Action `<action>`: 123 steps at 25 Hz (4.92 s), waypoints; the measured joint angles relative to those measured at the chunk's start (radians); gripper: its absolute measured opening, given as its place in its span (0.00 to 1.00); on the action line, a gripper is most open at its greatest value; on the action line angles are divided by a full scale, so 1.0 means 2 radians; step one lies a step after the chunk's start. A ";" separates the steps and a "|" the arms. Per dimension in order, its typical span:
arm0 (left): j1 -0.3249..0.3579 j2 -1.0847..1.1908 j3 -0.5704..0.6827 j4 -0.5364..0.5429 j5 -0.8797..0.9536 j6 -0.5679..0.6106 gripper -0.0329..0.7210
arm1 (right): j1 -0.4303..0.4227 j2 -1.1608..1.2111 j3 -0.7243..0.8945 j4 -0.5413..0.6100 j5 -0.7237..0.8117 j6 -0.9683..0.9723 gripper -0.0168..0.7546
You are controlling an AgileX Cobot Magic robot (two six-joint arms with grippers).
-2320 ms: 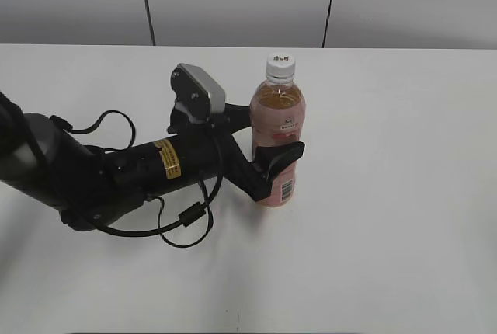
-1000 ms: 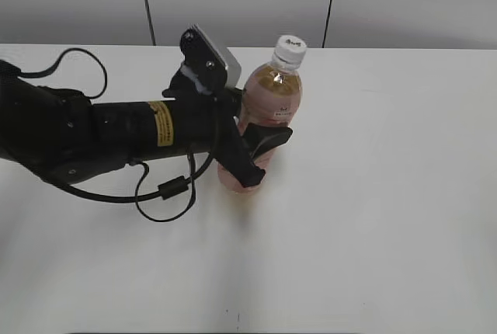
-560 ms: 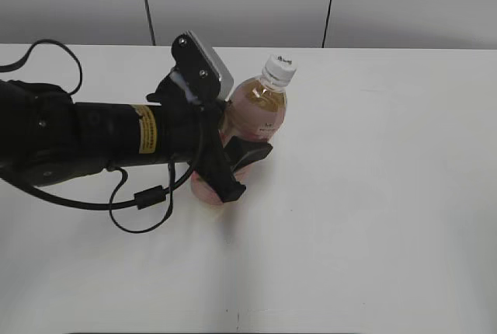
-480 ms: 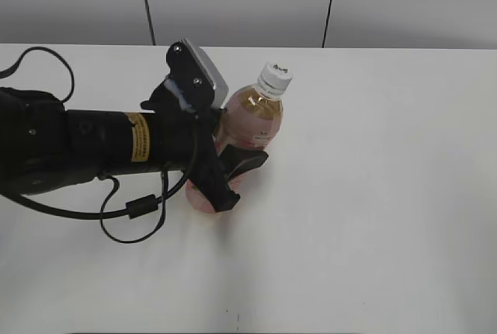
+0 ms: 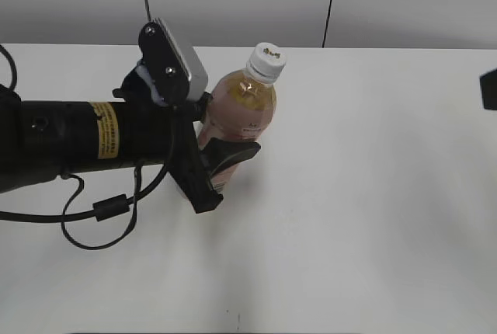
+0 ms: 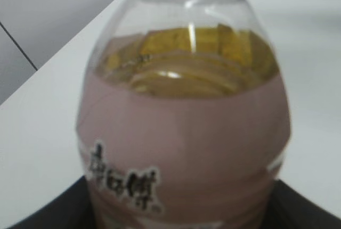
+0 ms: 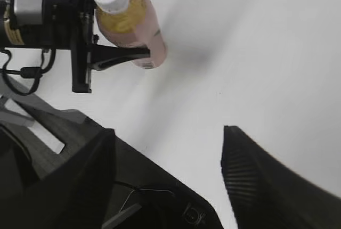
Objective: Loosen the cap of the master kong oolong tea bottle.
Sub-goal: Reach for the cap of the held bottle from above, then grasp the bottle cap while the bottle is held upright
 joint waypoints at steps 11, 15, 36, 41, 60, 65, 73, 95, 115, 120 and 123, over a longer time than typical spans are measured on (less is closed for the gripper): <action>0.000 -0.036 0.023 0.012 0.037 0.005 0.57 | 0.260 0.204 -0.153 -0.112 -0.068 0.165 0.63; 0.000 -0.048 0.023 0.011 0.050 0.005 0.57 | 0.272 0.274 -0.239 -0.124 -0.045 0.274 0.63; 0.000 -0.048 0.023 0.008 0.059 0.005 0.57 | 0.272 0.387 -0.360 -0.151 0.036 0.585 0.63; 0.000 -0.048 0.023 0.008 0.059 0.005 0.57 | 0.272 0.400 -0.360 -0.143 0.021 0.596 0.63; 0.000 -0.048 0.023 0.007 0.057 0.005 0.57 | 0.272 0.410 -0.360 -0.143 0.042 0.600 0.39; 0.000 -0.048 0.023 0.007 0.057 0.006 0.57 | 0.272 0.410 -0.360 -0.143 0.043 0.566 0.39; 0.000 -0.048 0.023 0.008 0.055 0.007 0.57 | 0.272 0.410 -0.360 -0.145 0.045 0.279 0.39; 0.003 -0.048 0.027 0.003 0.064 0.007 0.57 | 0.272 0.422 -0.360 -0.137 0.020 -0.702 0.38; 0.004 -0.048 0.027 0.001 0.068 0.007 0.57 | 0.272 0.423 -0.360 -0.132 0.011 -1.043 0.38; 0.004 -0.048 0.027 0.001 0.068 0.007 0.57 | 0.272 0.423 -0.360 -0.131 0.012 -1.044 0.38; 0.004 -0.048 0.027 0.001 0.068 0.007 0.57 | 0.272 0.423 -0.360 -0.130 0.014 -1.034 0.39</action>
